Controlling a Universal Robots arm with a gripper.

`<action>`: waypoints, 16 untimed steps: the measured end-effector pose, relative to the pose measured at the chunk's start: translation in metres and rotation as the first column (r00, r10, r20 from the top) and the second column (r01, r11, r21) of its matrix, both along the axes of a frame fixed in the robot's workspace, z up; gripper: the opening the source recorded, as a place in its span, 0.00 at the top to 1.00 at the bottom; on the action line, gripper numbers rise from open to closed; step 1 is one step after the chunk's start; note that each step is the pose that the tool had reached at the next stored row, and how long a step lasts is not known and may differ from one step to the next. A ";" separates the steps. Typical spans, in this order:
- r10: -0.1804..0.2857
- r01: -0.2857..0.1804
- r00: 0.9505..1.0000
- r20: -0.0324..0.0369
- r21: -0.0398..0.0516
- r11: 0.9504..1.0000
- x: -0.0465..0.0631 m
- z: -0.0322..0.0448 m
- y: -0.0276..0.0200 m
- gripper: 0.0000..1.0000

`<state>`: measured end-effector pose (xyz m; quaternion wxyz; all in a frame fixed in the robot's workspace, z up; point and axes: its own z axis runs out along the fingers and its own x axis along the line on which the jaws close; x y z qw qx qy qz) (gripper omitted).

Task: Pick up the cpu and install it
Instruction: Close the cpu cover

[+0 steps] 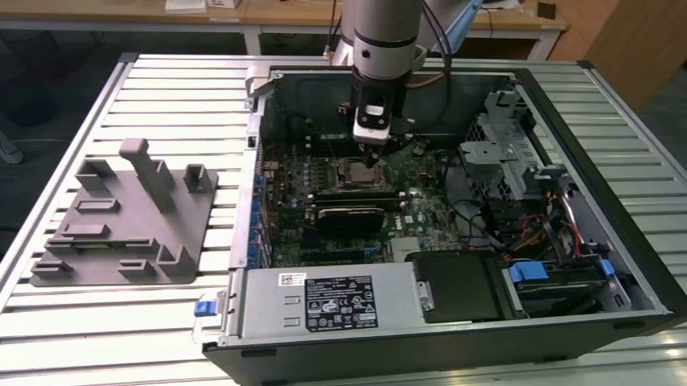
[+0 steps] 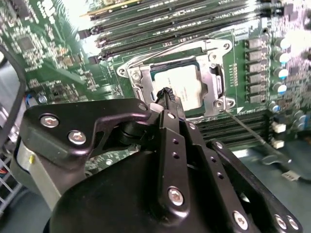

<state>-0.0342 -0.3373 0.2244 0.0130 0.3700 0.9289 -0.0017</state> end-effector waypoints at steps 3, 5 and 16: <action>0.056 -0.056 0.998 0.000 0.000 0.998 0.000 -0.0001 0.0000 0.89; 0.091 -0.091 0.996 0.000 0.000 0.996 0.000 -0.0002 0.0000 0.89; 0.296 -0.296 0.955 0.000 0.000 0.955 0.000 -0.0006 0.0000 0.89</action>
